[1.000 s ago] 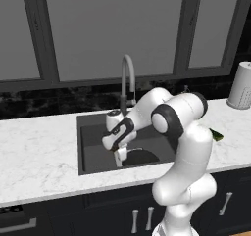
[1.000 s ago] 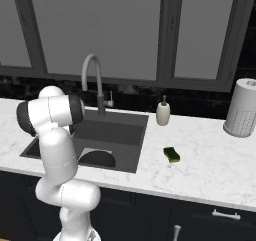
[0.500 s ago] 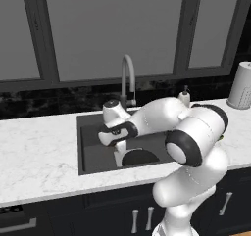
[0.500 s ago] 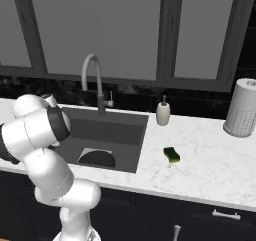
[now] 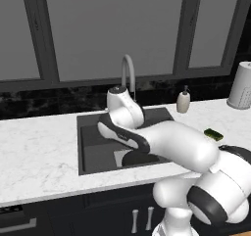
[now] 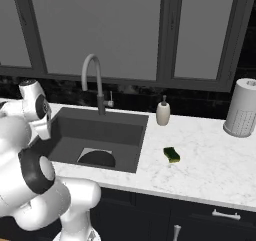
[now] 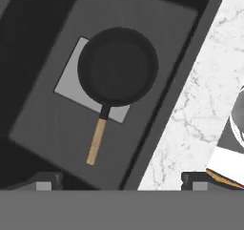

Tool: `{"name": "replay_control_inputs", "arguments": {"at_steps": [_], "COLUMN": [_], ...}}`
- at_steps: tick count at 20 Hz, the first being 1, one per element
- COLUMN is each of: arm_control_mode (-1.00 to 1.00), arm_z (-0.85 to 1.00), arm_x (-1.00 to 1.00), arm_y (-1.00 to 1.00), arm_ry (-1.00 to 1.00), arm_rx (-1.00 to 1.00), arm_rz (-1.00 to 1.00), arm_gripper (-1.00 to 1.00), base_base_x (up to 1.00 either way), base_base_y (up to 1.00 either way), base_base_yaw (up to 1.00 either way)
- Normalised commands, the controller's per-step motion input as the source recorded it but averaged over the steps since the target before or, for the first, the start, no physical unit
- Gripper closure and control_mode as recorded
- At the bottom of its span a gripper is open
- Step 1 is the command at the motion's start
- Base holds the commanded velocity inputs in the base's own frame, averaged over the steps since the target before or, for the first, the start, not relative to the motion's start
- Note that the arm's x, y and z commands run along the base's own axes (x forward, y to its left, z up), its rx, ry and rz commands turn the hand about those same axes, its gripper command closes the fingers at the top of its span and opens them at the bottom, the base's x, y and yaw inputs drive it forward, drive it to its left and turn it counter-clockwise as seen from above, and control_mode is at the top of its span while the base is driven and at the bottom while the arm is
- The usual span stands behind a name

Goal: Pick the pan and sponge and place them into the sink. Then turn on the water.

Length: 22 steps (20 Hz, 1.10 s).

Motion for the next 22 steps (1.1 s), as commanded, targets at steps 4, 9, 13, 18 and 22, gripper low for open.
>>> {"name": "replay_control_inputs", "arguments": {"at_steps": [4,9,13,18,22], "arm_control_mode": [-1.00,-1.00,-1.00,-1.00,-1.00], "arm_z": [0.74,0.73,0.48,0.24,0.01], "arm_x": [-0.66,-0.76,-0.53,-0.32,-0.01], "arm_y": [-0.15,-0.50,-0.69,-0.78,-0.86], "arm_ry": [0.00,0.00,0.00,-0.02,-0.08], "arm_rx": [-0.02,0.00,-0.01,-0.04,-0.13], "arm_rz": [0.23,0.18,0.36,0.45,0.47], "arm_gripper": [-1.00,-1.00,-1.00,-1.00,-1.00], "base_base_x": [0.00,0.00,0.00,0.00,0.00], "base_base_y": [0.00,0.00,0.00,0.00,0.00], "base_base_yaw": [0.00,0.00,0.00,0.00,0.00]}}
